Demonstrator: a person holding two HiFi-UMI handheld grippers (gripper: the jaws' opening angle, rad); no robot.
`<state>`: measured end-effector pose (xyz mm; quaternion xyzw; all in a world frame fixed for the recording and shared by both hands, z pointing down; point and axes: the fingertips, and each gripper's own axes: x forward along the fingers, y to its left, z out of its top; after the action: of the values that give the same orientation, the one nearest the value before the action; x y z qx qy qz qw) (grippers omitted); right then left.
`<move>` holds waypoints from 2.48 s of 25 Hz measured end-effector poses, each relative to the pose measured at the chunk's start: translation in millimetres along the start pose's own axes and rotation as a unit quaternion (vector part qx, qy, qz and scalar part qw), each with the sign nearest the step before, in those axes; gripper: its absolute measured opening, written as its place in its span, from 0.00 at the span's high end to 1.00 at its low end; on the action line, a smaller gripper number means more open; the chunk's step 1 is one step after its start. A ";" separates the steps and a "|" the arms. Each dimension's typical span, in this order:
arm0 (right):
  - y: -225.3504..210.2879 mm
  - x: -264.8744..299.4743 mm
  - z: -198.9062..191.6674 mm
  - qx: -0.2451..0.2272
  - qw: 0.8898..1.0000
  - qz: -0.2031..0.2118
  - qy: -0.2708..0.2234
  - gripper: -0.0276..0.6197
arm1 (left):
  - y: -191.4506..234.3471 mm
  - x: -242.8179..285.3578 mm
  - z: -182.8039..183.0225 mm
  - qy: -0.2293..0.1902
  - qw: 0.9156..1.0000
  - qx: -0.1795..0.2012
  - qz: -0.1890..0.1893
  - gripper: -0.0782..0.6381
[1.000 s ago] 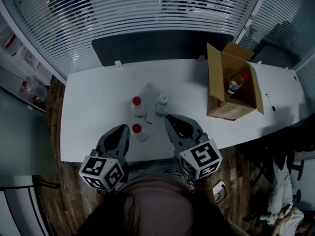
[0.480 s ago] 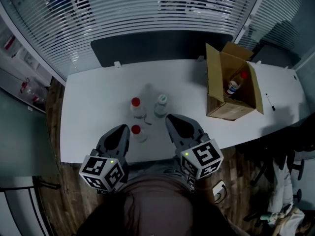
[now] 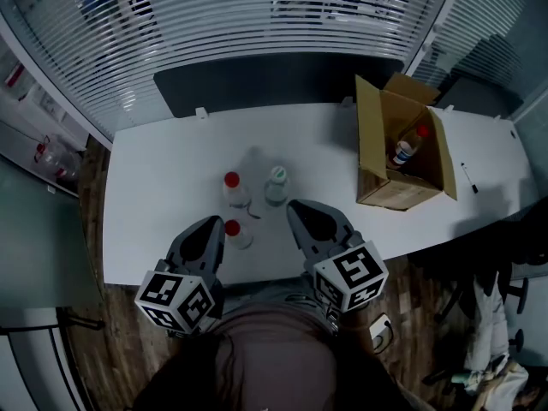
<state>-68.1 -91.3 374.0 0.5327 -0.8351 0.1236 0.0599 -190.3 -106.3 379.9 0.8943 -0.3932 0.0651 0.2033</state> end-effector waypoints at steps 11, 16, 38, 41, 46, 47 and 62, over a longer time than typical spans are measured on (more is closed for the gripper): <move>-19.3 -12.5 -5.7 -0.003 1.000 -0.002 0.019 0.91 | -24.8 22.9 -1.6 0.011 1.000 0.001 -0.019 0.88; -37.4 -27.0 -0.5 0.003 1.000 -0.013 0.014 0.91 | -44.0 37.1 0.5 0.016 0.999 0.003 -0.030 0.88; -138.6 -99.1 9.0 0.030 0.997 -0.074 -0.002 0.91 | -148.6 122.6 -1.0 0.043 0.993 0.020 -0.105 0.88; -153.9 -109.7 7.4 0.033 0.996 -0.088 -0.003 0.91 | -163.3 134.5 -2.6 0.049 0.992 0.022 -0.116 0.88; -172.0 -125.8 6.8 0.036 0.994 -0.106 -0.007 0.91 | -181.5 149.9 -7.5 0.053 0.989 0.032 -0.137 0.88; -175.1 -128.5 6.2 0.038 0.993 -0.110 -0.008 0.91 | -184.5 152.6 -8.6 0.053 0.988 0.034 -0.142 0.88; -220.0 -165.6 -3.1 0.053 0.985 -0.163 -0.015 0.91 | -229.6 189.2 -18.0 0.079 0.978 0.057 -0.184 0.88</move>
<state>201.2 -34.0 370.0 0.6658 -0.7301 0.1486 0.0387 107.1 -87.3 376.8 0.9536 -0.2002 0.1190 0.1906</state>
